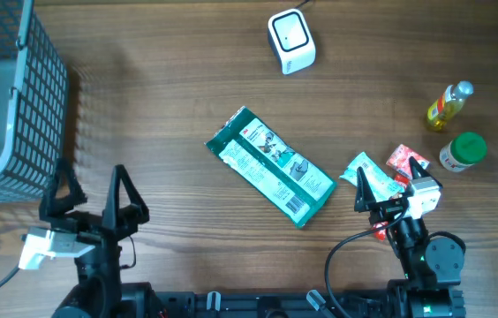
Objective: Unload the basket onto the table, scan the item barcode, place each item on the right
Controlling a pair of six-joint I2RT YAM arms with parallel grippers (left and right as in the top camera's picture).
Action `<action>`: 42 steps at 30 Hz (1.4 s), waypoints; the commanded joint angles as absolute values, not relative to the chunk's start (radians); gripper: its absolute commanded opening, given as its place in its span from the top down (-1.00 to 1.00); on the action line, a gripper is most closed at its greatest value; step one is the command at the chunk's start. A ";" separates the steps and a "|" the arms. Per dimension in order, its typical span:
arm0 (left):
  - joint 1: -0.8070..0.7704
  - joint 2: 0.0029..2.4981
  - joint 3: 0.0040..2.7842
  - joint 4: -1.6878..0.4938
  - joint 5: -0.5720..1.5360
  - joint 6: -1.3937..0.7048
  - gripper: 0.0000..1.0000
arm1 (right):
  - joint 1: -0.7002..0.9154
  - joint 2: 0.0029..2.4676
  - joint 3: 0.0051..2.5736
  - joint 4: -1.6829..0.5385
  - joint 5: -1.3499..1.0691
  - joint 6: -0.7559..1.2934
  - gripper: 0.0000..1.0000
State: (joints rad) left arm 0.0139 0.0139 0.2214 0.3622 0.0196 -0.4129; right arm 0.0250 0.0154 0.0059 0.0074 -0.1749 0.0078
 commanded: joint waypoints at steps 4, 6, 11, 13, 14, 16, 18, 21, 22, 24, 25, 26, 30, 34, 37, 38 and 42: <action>0.010 0.004 0.119 0.390 0.009 -0.427 -1.00 | 0.019 0.004 0.005 0.011 -0.155 0.027 -1.00; 0.010 0.004 0.096 0.389 0.010 -0.427 -1.00 | 0.019 0.005 0.005 0.011 -0.155 0.027 -0.99; 0.010 0.004 0.037 0.376 0.010 -0.427 -1.00 | 0.019 0.004 0.005 0.011 -0.155 0.027 -0.99; 0.010 0.004 0.018 0.369 0.010 -0.427 -1.00 | 0.019 0.005 0.005 0.011 -0.155 0.027 -0.99; 0.010 0.004 0.009 0.357 0.010 -0.427 -1.00 | 0.019 0.005 0.005 0.011 -0.155 0.027 -0.99; 0.010 0.004 0.006 0.280 0.009 -0.421 -1.00 | 0.019 0.005 0.005 0.011 -0.155 0.027 -0.99; 0.010 0.004 0.006 0.179 0.010 -0.371 -1.00 | 0.019 0.005 0.005 0.011 -0.155 0.027 -1.00; 0.014 0.004 0.006 0.014 -0.001 -0.326 -1.00 | 0.019 0.005 0.005 0.011 -0.155 0.027 -1.00; 0.017 0.004 0.006 -0.028 -0.002 -0.314 -1.00 | 0.019 0.005 0.005 0.011 -0.155 0.027 -1.00; 0.029 0.004 0.006 -0.076 -0.004 -0.274 -1.00 | 0.019 0.005 0.005 0.011 -0.155 0.027 -0.99; 0.033 0.004 0.006 -0.076 0.009 -0.244 -1.00 | 0.019 0.004 0.005 0.011 -0.155 0.027 -0.99; 0.034 0.004 0.006 -0.077 0.014 -0.233 -1.00 | 0.019 0.005 0.005 0.011 -0.155 0.027 -0.99; 0.034 0.004 0.006 -0.076 0.014 -0.235 -1.00 | 0.019 0.004 0.005 0.011 -0.155 0.027 -0.99; 0.034 0.004 0.006 -0.076 0.014 -0.235 -1.00 | 0.019 0.004 0.005 0.011 -0.155 0.027 -1.00; 0.034 0.004 0.006 -0.076 0.014 -0.235 -1.00 | 0.019 0.005 0.005 0.011 -0.155 0.027 -1.00; 0.034 0.004 0.006 -0.076 0.014 -0.235 -1.00 | 0.019 0.004 0.005 0.011 -0.155 0.027 -1.00; 0.034 0.004 0.006 -0.076 0.014 -0.235 -1.00 | 0.019 0.005 0.005 0.011 -0.155 0.027 -0.99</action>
State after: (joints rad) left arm 0.0284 0.0135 0.0067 -0.0669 0.0120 -0.2584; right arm 0.0250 0.0154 0.0059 0.0071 -0.1745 0.0078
